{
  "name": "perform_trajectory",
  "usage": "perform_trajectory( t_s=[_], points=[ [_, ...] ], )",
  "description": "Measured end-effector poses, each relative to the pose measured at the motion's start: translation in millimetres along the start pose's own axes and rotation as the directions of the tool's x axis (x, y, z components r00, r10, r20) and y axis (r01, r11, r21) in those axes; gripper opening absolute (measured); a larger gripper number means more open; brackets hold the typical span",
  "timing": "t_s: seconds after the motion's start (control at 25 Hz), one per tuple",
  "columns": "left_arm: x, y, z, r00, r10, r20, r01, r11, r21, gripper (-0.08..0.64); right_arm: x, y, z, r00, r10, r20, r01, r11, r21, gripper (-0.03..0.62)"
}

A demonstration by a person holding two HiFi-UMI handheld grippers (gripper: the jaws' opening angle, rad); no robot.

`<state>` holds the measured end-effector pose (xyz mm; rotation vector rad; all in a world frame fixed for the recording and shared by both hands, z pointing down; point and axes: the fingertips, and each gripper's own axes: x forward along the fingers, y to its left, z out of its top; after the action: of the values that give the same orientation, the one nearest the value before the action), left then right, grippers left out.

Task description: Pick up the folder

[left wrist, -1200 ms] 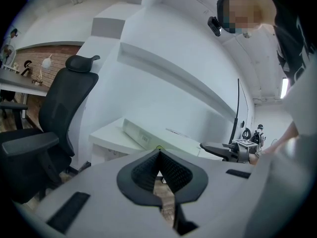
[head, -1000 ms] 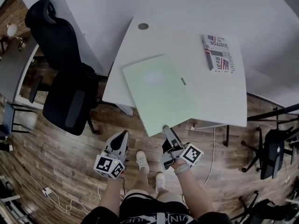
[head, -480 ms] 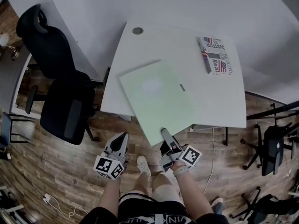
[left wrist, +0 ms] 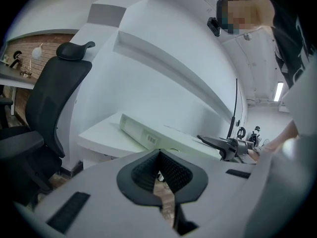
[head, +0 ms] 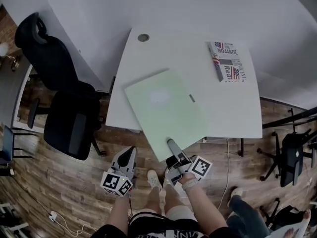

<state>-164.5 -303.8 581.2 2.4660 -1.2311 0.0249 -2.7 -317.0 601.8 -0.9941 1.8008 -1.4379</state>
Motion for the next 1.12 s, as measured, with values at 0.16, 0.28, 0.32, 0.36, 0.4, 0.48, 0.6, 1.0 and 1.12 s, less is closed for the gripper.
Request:
perform_trajectory(
  t_s=[0.16, 0.28, 0.32, 0.36, 0.4, 0.48, 0.6, 1.0, 1.12],
  points=[
    [-4.0, 0.4, -2.7, 1.0, 0.027, -0.005, -0.028, 0.999, -0.016, 0.012, 1.6, -4.8, 0.8, 1.0, 0.002, 0.006, -0.002, 0.999, 0.036, 0.351],
    [-6.3, 2.9, -6.8, 0.999, 0.033, -0.006, -0.033, 0.999, -0.015, 0.012, 5.5, -8.6, 2.4, 1.0, 0.006, 0.013, -0.006, 0.998, 0.061, 0.351],
    [-7.4, 3.6, -8.0, 0.999, 0.037, -0.007, -0.037, 0.999, -0.016, 0.012, 5.9, -10.2, 2.2, 1.0, 0.004, 0.014, -0.006, 0.997, 0.072, 0.351],
    [-8.7, 4.2, -9.1, 0.999, 0.041, -0.008, -0.041, 0.999, -0.019, 0.012, 5.9, -11.6, 1.9, 1.0, 0.004, 0.015, -0.005, 0.997, 0.083, 0.351],
    [-9.9, 4.8, -10.2, 0.999, 0.045, -0.009, -0.046, 0.999, -0.023, 0.012, 5.8, -12.6, 1.7, 1.0, 0.005, 0.015, -0.007, 0.996, 0.091, 0.351],
    [-12.0, 5.1, -11.5, 0.999, 0.051, -0.01, -0.052, 0.998, -0.027, 0.012, 6.2, -13.4, 1.4, 1.0, 0.012, 0.011, -0.013, 0.995, 0.102, 0.351],
    [-14.0, 4.3, -11.8, 0.998, 0.055, -0.01, -0.056, 0.998, -0.03, 0.012, 5.6, -15.5, 1.9, 1.0, 0.016, 0.015, -0.017, 0.993, 0.117, 0.327],
    [-13.1, 4.6, -4.5, 0.998, 0.059, 0.0, -0.059, 0.998, -0.031, 0.012, 3.5, -12.9, 6.8, 1.0, 0.002, 0.013, -0.004, 0.991, 0.131, 0.29],
    [-10.5, 2.2, 1.1, 0.998, 0.062, -0.004, -0.062, 0.997, -0.038, 0.012, 0.7, -9.3, 13.3, 1.0, 0.0, 0.015, -0.002, 0.995, 0.102, 0.288]
  ],
)
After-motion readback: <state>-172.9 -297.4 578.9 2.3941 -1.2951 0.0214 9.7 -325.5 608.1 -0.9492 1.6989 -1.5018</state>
